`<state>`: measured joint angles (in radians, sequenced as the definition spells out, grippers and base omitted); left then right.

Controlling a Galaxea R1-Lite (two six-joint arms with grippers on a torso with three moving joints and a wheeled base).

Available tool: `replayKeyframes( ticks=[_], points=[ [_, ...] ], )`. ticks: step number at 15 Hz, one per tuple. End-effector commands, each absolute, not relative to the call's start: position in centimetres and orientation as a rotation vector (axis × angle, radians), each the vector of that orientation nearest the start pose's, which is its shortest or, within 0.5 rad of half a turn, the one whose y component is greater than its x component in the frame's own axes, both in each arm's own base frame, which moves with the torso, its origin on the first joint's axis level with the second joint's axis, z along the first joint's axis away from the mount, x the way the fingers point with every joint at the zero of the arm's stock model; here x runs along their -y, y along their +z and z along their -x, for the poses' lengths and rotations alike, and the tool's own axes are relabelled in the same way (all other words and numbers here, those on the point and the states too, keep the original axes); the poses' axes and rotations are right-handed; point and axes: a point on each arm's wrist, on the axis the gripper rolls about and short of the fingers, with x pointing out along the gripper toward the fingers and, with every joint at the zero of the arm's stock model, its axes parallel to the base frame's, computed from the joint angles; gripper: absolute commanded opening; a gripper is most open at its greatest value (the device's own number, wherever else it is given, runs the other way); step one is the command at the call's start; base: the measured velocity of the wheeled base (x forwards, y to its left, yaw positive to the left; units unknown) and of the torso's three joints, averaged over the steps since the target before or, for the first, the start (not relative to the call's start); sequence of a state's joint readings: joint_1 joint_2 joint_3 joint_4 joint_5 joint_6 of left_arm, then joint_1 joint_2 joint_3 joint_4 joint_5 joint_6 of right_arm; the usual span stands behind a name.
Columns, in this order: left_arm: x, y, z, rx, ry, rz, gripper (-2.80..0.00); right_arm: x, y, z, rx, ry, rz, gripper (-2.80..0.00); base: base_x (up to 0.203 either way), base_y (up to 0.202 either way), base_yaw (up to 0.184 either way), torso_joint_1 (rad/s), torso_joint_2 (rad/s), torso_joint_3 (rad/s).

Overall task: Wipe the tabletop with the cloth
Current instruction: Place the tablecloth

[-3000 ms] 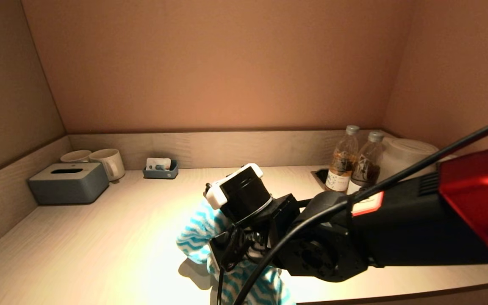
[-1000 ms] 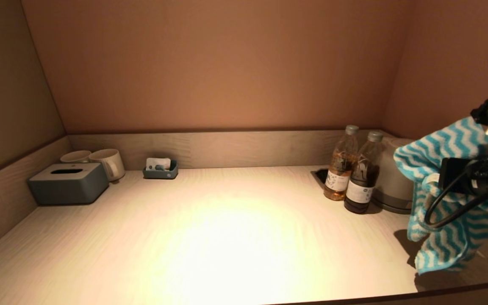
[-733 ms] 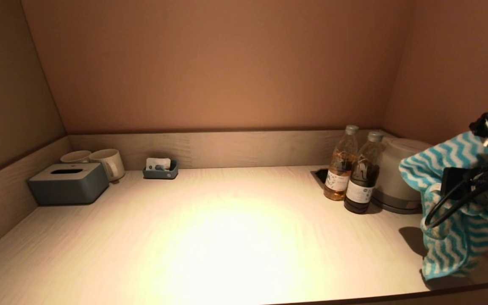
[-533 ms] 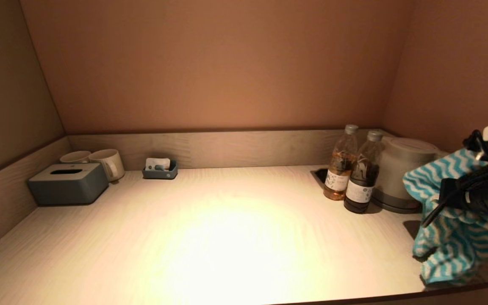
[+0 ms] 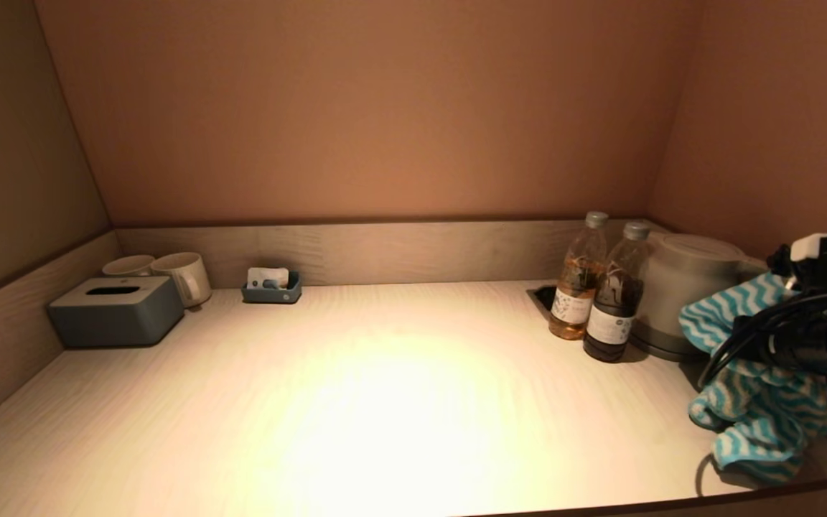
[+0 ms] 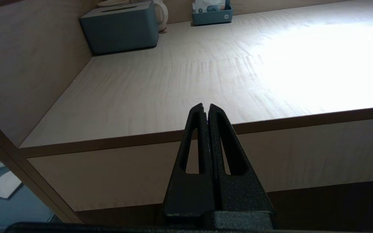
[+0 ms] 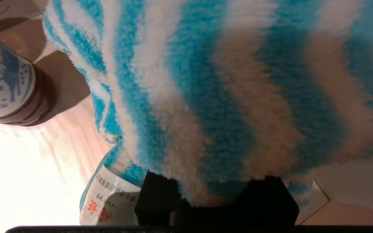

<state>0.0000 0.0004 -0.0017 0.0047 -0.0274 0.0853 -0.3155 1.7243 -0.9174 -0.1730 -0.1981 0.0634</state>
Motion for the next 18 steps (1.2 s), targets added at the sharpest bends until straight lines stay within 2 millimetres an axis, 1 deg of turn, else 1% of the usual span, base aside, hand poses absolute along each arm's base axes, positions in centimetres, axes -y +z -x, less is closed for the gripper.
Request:
replayKeyframes(
  ticks=[1,3,4,5,7,10,12,14,15,17,18],
  points=[
    [0.1,7.5,2.3,-0.002,-0.028,-0.086,-2.8,10.0,15.7,-29.0,-0.639,-0.518,-0.097,-2.8,0.0,0.0,0.0,0.0,0.0,0.0],
    [0.1,7.5,2.3,-0.003,-0.028,-0.086,-2.8,10.0,15.5,-29.2,-0.647,-0.515,-0.09,-2.8,0.0,0.0,0.0,0.0,0.0,0.0],
    [0.1,7.5,2.3,-0.002,-0.028,-0.086,-2.8,10.0,15.5,-29.2,-0.647,-0.514,-0.089,-0.72,0.0,0.0,0.0,0.0,0.0,0.0],
    [0.1,7.5,2.3,-0.002,-0.028,-0.086,-2.8,10.0,15.5,-29.2,-0.648,-0.514,-0.089,0.0,0.0,0.0,0.0,0.0,0.0,0.0],
    [0.1,7.5,2.3,-0.002,-0.028,-0.086,-2.8,10.0,15.5,-29.2,-0.648,-0.514,-0.089,0.0,0.0,0.0,0.0,0.0,0.0,0.0],
    [0.1,7.5,2.3,-0.002,-0.028,-0.086,-2.8,9.8,16.3,-28.6,-0.622,-0.515,-0.088,0.0,0.0,0.0,0.0,0.0,0.0,0.0],
    [0.1,7.5,2.3,-0.002,-0.028,-0.086,-2.8,9.5,17.9,-27.8,-0.571,-0.515,-0.083,0.0,0.0,0.0,0.0,0.0,0.0,0.0],
    [0.1,7.5,2.3,-0.002,-0.028,-0.086,-2.8,9.4,18.4,-27.4,-0.552,-0.504,-0.085,0.0,0.0,0.0,0.0,0.0,0.0,0.0],
    [0.1,7.5,2.3,-0.002,-0.028,-0.086,-2.8,9.0,19.6,-26.6,-0.511,-0.487,-0.086,0.0,0.0,0.0,0.0,0.0,0.0,0.0],
    [0.1,7.5,2.3,-0.002,-0.028,-0.086,-2.8,7.9,22.7,-24.0,-0.398,-0.44,-0.069,0.0,0.0,0.0,0.0,0.0,0.0,0.0],
    [0.1,7.5,2.3,-0.002,-0.028,-0.086,-2.8,7.4,23.6,-23.0,-0.363,-0.417,-0.05,0.0,0.0,0.0,0.0,0.0,0.0,0.0]
  ],
)
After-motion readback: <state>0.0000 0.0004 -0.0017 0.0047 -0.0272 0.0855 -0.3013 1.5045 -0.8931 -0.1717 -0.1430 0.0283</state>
